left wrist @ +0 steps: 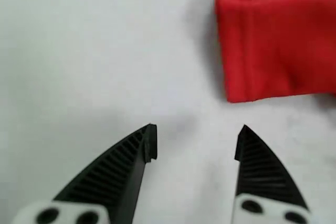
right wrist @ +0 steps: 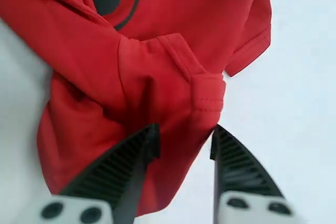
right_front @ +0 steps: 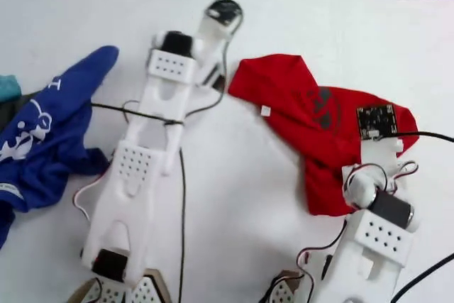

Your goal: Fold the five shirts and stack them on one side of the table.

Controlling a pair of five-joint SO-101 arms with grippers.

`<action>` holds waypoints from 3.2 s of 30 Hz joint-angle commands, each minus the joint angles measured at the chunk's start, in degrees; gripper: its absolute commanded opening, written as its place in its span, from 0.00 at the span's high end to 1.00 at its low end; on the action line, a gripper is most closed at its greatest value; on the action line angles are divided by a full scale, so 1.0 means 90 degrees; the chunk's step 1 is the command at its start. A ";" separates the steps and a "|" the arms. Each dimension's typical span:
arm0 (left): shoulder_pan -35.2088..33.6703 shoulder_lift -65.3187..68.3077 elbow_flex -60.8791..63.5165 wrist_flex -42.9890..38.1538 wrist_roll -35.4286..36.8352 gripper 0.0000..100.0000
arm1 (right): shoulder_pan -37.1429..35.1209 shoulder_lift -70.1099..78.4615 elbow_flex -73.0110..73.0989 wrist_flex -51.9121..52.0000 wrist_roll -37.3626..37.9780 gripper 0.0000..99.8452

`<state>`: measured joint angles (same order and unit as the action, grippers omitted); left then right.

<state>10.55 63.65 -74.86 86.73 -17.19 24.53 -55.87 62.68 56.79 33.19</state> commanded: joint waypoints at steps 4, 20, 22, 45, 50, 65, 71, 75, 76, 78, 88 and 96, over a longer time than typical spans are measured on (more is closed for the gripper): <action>0.0537 0.0391 -0.0142 -0.0684 0.0234 0.74 | -0.0044 0.0083 -0.0322 -0.0005 -0.0049 0.85; 0.0781 0.0918 -0.0083 -0.1866 0.0772 0.74 | -0.0083 -0.0611 -0.0303 0.0571 -0.0049 0.85; 0.0821 0.0987 -0.0093 -0.1748 0.0518 0.79 | -0.0083 -0.0737 -0.0303 0.0611 -0.0049 0.85; -0.1143 -0.0723 -0.1929 0.1768 0.0459 0.98 | -0.0952 -0.0874 -0.0020 0.0640 -0.0274 0.85; -0.2217 -0.2051 -0.0532 0.1768 0.0440 0.98 | -0.2359 -0.0327 -0.0078 0.0591 -0.0752 0.85; -0.3477 -0.6593 0.8640 0.0352 -0.0518 0.98 | -0.5123 0.4342 -0.3175 0.2183 0.0234 0.76; -0.3663 -0.6799 0.9363 -0.0527 -0.0547 0.98 | -0.4899 0.4440 -0.3429 0.2584 0.0694 0.77; -0.3614 -0.6828 0.9021 -0.1328 -0.0498 0.98 | -0.3961 0.4195 -0.2999 0.2613 0.1211 0.77; -0.3585 -0.6799 0.8952 -0.1543 -0.0498 0.98 | -0.3648 0.4039 -0.2852 0.2486 0.1270 0.77; -0.3556 -0.6789 0.8943 -0.1924 -0.0488 0.98 | -0.3062 0.3736 -0.2540 0.2115 0.1211 0.77; -0.2842 -0.6789 0.9832 -0.2676 0.0664 0.98 | -0.3199 0.3492 -0.1895 0.0454 -0.1201 0.77; -0.2764 -0.6799 1.0046 -0.2960 0.0791 0.98 | -0.4088 0.4215 -0.2725 0.0063 -0.2081 0.79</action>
<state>-14.59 5.98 15.43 61.05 -10.42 -10.37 -21.14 43.69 58.46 15.60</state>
